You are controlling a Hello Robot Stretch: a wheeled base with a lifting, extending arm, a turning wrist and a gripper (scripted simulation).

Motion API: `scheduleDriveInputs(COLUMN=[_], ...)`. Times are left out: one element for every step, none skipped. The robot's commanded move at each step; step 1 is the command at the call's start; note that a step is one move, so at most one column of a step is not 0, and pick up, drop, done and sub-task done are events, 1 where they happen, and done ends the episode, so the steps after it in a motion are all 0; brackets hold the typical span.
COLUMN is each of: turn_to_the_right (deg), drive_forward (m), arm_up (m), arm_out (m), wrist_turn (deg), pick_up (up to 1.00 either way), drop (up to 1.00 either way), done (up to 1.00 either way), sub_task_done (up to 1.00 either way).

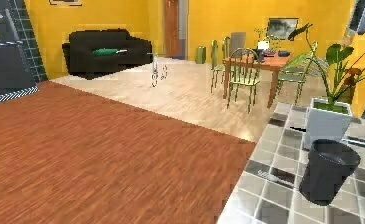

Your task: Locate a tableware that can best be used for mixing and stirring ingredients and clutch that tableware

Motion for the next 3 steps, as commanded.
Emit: scheduleDriveInputs(turn_to_the_right=[-45.0,0.0,0.0], drive_forward=[0.00,0.00,0.00], arm_up=[0.00,0.50,0.38], arm_out=[0.00,0.00,0.00], wrist_turn=[0.0,0.0,0.0], pick_up=[0.00,0.00,0.00], drop=[0.00,0.00,0.00], done=[0.00,0.00,0.00], sub_task_done=[0.00,0.00,0.00])
